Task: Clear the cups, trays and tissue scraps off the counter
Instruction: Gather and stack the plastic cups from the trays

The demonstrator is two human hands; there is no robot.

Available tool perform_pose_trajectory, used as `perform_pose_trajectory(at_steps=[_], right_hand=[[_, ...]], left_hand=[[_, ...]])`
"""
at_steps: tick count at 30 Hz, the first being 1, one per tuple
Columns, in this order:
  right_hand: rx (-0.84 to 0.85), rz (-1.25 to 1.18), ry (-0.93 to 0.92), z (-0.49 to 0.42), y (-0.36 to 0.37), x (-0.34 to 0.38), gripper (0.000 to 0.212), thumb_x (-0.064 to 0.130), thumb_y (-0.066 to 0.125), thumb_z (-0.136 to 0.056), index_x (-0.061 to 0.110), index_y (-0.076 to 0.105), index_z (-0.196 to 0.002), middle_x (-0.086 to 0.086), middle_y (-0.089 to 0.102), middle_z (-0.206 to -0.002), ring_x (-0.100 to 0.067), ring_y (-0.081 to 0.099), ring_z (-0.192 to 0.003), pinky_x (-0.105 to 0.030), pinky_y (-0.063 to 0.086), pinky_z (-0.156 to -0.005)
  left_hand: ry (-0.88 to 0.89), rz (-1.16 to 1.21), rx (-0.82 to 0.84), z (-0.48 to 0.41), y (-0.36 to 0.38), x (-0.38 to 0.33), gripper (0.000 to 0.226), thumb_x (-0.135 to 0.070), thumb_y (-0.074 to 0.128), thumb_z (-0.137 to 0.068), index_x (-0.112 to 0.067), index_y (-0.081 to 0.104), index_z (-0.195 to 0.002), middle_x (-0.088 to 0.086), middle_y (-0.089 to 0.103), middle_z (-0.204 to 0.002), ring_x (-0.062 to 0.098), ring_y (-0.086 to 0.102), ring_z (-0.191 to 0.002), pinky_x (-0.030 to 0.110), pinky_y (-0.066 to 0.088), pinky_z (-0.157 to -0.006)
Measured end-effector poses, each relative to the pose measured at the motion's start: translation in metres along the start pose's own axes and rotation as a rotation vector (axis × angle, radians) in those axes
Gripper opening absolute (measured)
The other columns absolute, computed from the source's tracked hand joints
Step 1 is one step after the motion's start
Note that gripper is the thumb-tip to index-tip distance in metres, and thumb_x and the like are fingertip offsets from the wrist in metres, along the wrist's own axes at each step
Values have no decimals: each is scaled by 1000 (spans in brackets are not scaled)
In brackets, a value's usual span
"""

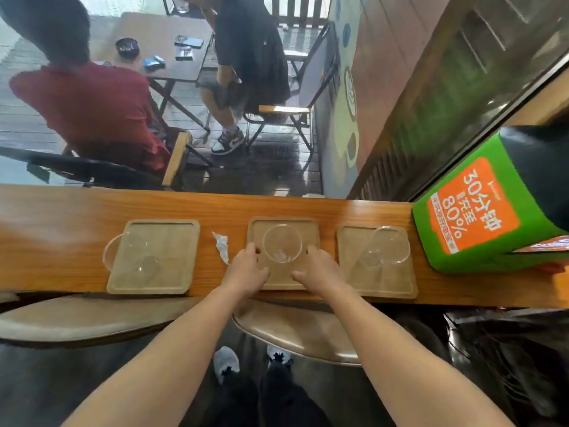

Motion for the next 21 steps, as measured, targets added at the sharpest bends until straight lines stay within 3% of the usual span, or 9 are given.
perform_pose_trajectory(at_steps=[5,9,12,15,19,21], right_hand=[[24,-246,23,-13,1,4,81,31,84,-74,24,42,-142,-4,54,-135,-25,54,-123,-34,45,-93],[21,-396,-5,-21,3,12,85,20,86,-71,31,40,-141,11,51,-115,-20,55,-119,-28,40,-83],[29,-498,17,-21,1,17,84,22,87,-73,36,40,-141,13,49,-117,-20,55,-117,-42,52,-92],[36,-539,29,-18,-6,24,85,22,87,-73,32,40,-144,11,48,-123,-20,53,-119,-49,52,-99],[46,-550,-23,-13,-22,49,82,24,87,-73,27,43,-142,10,48,-126,-18,52,-119,-45,51,-100],[43,-532,-83,-11,-31,68,76,28,88,-71,26,48,-136,10,55,-125,-15,54,-115,-38,51,-94]], left_hand=[[18,158,66,-13,4,-1,73,-12,72,-80,-25,35,-141,2,49,-140,23,56,-113,32,48,-89],[63,337,75,-20,6,-7,76,-11,74,-79,-40,37,-138,-12,52,-132,20,59,-113,28,51,-84],[66,412,67,-22,4,-10,71,-17,76,-80,-44,40,-135,-16,53,-123,17,62,-107,33,54,-85],[85,436,54,-21,-6,-15,68,-23,79,-79,-42,43,-134,-15,54,-120,16,61,-108,40,54,-92],[128,466,11,-12,-35,-24,67,-22,80,-76,-38,44,-130,-14,54,-117,11,59,-106,27,53,-84],[148,447,-40,-6,-55,-26,68,-24,82,-75,-35,45,-130,-15,53,-116,9,56,-106,17,45,-79]])
Point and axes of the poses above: each hand's wrist, its own z-axis away from the middle knuckle, its own y-axis out of the palm, x = y × z, the point moved 7 cm from there along -z, towards the middle knuckle
